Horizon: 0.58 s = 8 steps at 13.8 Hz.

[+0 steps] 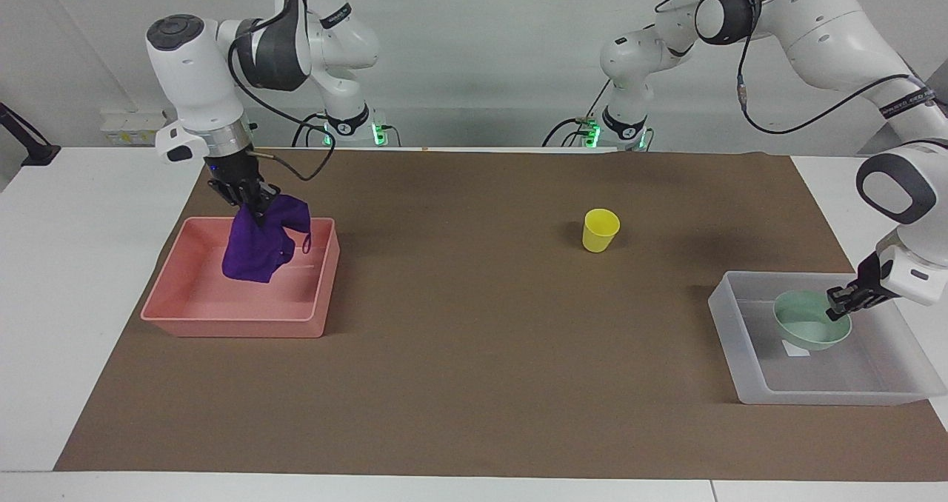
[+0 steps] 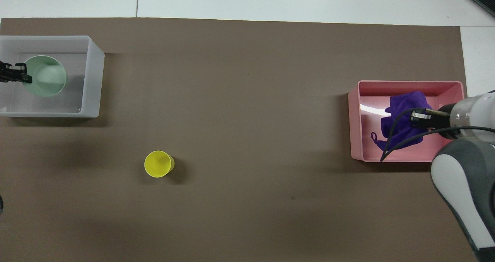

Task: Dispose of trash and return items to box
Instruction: 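Release the cloth in the pink box while the left gripper releases the bowl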

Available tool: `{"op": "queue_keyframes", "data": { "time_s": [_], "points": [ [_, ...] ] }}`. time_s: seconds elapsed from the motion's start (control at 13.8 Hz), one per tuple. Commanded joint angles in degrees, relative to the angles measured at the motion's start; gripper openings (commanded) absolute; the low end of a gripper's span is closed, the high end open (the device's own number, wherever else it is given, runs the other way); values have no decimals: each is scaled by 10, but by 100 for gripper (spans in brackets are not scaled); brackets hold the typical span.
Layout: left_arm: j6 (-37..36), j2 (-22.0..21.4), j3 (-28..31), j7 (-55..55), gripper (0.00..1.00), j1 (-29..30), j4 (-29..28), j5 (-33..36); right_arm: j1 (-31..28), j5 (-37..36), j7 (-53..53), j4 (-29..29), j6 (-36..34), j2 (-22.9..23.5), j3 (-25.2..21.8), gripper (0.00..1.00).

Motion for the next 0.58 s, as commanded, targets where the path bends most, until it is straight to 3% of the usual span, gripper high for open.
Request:
{"op": "queue_keyframes", "data": {
  "time_s": [0.0, 0.07, 0.14, 0.36, 0.51],
  "points": [
    [7, -5, 3, 15, 100, -2, -8, -9, -10, 9, 9, -4, 5, 3, 7, 38],
    [7, -8, 3, 17, 100, -5, -8, -8, -11, 9, 8, 1, -1, 5, 7, 77],
    [4, -14, 2, 14, 100, -8, -2, -5, -12, 8, 7, 6, -2, 5, 6, 100],
    [-29, -67, -3, 10, 100, -38, -6, -8, -11, -1, 0, 60, -65, 6, 7, 100],
    [-85, -99, 0, -4, 100, -88, -10, -5, -3, -7, -5, 107, -123, 6, 7, 100]
  ]
}}
